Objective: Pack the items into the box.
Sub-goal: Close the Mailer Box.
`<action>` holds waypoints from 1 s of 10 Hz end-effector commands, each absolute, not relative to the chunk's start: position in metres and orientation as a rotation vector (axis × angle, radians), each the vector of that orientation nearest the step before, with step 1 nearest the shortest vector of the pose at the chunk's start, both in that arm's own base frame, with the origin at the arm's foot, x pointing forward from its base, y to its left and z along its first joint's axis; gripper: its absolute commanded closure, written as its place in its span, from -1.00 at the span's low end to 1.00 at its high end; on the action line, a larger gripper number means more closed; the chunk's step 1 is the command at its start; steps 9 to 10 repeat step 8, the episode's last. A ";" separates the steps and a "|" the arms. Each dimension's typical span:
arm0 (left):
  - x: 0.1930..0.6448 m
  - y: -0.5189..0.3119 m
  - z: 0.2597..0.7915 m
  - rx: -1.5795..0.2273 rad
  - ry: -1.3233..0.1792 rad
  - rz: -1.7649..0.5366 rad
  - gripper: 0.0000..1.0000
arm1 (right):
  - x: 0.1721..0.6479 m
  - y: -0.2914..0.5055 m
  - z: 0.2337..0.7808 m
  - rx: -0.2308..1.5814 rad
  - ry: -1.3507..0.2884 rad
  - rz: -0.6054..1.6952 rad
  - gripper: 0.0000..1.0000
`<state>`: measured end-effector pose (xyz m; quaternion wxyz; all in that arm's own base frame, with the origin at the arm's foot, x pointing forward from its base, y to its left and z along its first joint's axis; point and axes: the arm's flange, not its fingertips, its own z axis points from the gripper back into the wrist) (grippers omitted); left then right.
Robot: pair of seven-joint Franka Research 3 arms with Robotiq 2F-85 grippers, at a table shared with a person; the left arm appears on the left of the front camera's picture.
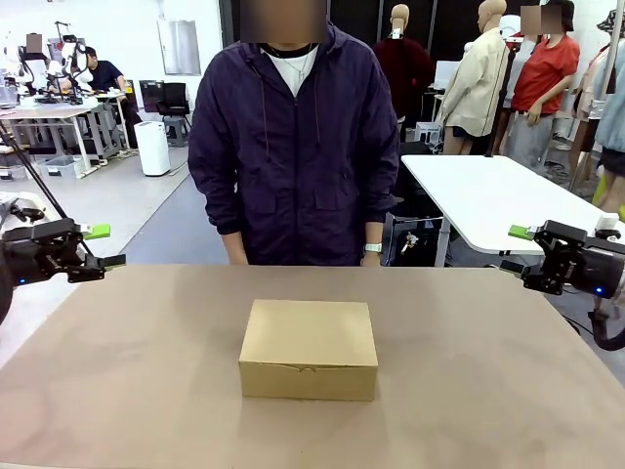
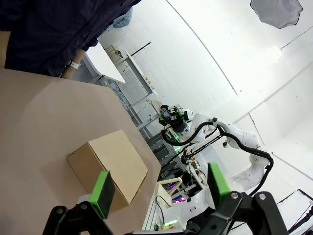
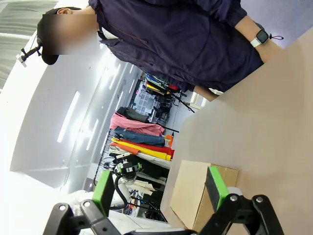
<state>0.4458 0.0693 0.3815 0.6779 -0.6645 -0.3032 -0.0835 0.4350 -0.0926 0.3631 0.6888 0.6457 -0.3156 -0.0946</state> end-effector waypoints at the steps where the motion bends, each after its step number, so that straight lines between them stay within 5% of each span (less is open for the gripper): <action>1: 0.444 0.068 0.385 -1.484 -0.678 -0.196 -1.00 | 0.434 -0.091 0.369 1.448 -0.686 -0.212 -1.00; 10: 0.444 0.068 0.385 -1.484 -0.678 -0.196 -1.00 | 0.434 -0.091 0.369 1.448 -0.686 -0.212 -1.00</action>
